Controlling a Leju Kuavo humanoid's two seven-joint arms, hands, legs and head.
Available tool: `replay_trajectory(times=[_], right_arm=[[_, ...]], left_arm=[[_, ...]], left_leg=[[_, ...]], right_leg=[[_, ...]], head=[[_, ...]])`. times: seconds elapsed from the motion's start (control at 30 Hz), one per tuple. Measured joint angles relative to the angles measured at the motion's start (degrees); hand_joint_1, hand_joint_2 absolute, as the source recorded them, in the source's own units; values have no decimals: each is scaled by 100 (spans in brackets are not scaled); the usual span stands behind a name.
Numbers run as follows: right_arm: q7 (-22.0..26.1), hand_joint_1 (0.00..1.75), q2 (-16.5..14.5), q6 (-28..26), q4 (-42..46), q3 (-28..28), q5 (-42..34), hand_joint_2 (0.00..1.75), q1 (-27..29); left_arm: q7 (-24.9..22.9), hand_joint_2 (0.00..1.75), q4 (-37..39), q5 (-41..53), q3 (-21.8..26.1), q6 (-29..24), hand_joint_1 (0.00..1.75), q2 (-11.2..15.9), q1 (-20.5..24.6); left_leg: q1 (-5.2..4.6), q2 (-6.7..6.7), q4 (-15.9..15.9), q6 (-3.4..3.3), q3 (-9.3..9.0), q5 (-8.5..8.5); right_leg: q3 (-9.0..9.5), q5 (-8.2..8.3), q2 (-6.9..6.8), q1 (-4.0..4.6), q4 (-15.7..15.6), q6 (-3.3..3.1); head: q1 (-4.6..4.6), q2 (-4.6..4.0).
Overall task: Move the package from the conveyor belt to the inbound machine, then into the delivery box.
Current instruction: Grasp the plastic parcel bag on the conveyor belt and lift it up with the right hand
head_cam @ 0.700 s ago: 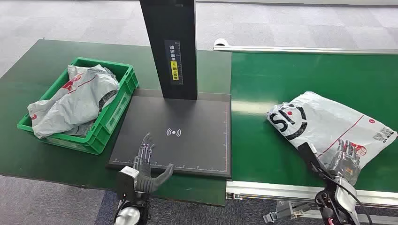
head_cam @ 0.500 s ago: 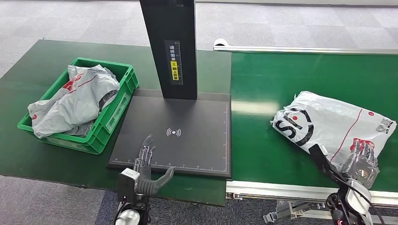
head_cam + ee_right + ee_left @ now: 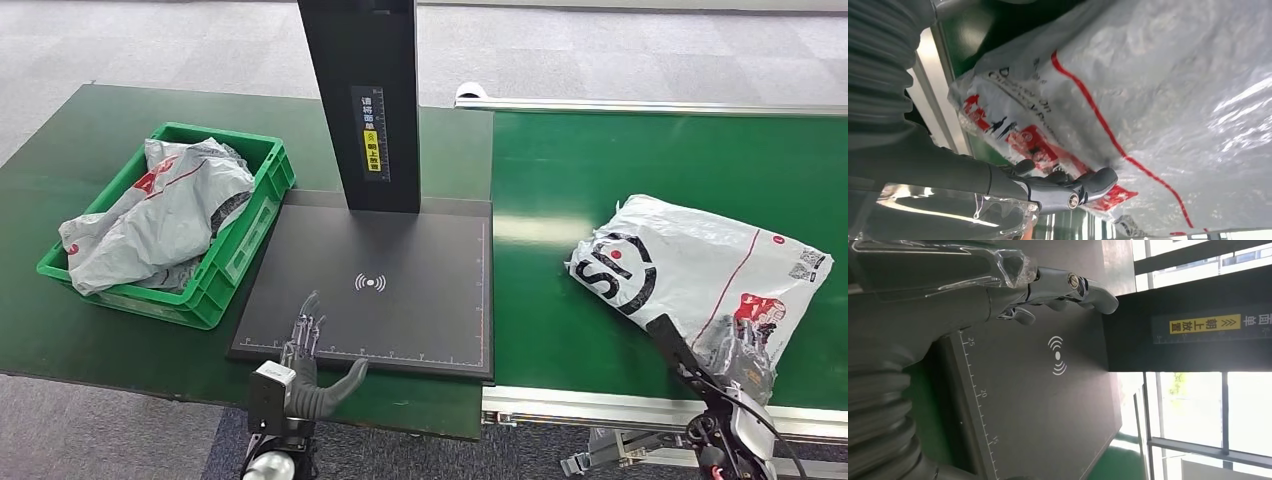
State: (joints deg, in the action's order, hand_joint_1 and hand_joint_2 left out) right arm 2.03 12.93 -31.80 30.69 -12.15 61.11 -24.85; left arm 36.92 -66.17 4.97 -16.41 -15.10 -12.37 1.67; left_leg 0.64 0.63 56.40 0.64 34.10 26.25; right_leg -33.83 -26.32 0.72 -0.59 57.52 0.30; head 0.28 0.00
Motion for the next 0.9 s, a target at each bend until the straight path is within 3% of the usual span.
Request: replay_trajectory(times=[0.07,0.2,0.23,0.63,0.8,0.9], right_arm=[[20,7,-74,2,-15,-13,-38,175,0],[-36,167,-170,-1,-49,-27,-22,175,-2],[-42,175,-189,-5,-62,-28,-22,175,1],[146,175,-288,-113,-99,-42,-139,175,12],[543,175,-363,-300,82,-40,-333,175,76],[856,175,-477,-164,725,49,-704,175,242]], left_arm=[[-32,175,-32,29,1,0,0,0,-28],[-138,175,-78,99,2,4,0,0,-38],[-161,175,-89,109,2,7,0,0,-39],[-276,175,-185,249,42,94,0,-2,-51],[-274,175,-204,288,78,89,0,-2,-55],[-202,175,-302,291,147,-34,0,-2,-78]], left_leg=[[0,0,0,0,-1,0],[0,-3,0,0,-5,0],[0,-3,0,0,-5,0],[1,0,0,0,-9,0],[1,-1,0,-1,-8,0],[1,-1,-1,-1,-6,-1]], right_leg=[[0,0,0,0,0,0],[3,0,0,1,0,0],[3,0,0,0,0,0],[7,0,0,1,0,0],[9,0,0,1,0,0],[9,0,0,1,1,0]], head=[[0,0],[2,0],[2,0],[1,0],[2,-1],[1,-1]])
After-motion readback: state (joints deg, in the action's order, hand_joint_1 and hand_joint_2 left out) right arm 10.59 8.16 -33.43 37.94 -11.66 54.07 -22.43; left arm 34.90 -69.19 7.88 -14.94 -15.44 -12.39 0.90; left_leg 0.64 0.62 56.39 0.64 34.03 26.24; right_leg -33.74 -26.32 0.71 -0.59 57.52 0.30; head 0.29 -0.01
